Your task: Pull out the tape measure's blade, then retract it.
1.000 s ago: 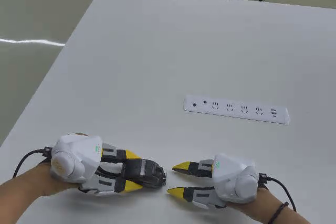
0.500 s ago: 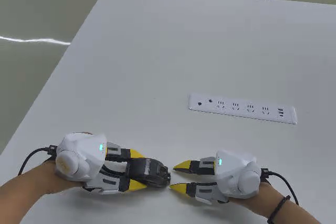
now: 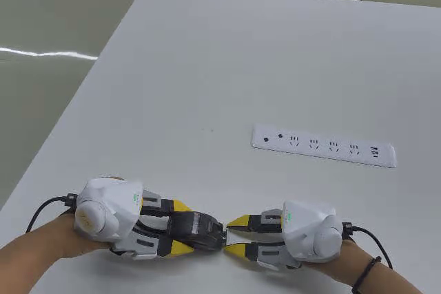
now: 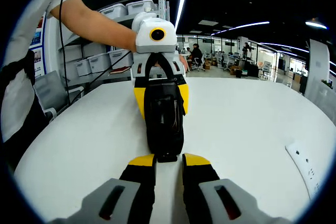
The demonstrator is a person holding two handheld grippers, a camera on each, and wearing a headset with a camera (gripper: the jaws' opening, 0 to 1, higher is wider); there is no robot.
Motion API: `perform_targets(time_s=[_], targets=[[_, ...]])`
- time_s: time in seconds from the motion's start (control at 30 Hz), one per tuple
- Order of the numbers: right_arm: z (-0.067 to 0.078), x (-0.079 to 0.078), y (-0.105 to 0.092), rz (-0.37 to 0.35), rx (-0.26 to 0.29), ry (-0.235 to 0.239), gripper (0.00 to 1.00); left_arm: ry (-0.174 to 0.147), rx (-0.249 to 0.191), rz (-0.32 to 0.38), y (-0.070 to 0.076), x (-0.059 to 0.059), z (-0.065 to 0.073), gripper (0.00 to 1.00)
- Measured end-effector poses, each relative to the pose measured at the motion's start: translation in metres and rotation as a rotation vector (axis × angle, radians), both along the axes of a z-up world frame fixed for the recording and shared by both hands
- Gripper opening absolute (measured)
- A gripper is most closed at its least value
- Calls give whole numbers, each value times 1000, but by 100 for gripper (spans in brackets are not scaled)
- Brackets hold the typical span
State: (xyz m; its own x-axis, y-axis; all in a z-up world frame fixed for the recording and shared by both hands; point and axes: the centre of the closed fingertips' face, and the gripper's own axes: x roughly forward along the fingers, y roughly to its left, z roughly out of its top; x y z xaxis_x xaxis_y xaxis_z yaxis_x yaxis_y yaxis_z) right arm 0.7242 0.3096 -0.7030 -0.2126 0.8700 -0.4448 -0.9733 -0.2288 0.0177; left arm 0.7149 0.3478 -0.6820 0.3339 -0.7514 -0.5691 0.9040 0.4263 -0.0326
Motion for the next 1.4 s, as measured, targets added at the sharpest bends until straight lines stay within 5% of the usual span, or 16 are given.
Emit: perform_targets(time_s=[0.77,1.4], targets=[[-5,-5,3,90,10,-75,15,8,8,-2,1,-1,-1,31],[-6,-4,2,93,23,-71,14,6,47,-8,1,0,-3,30]])
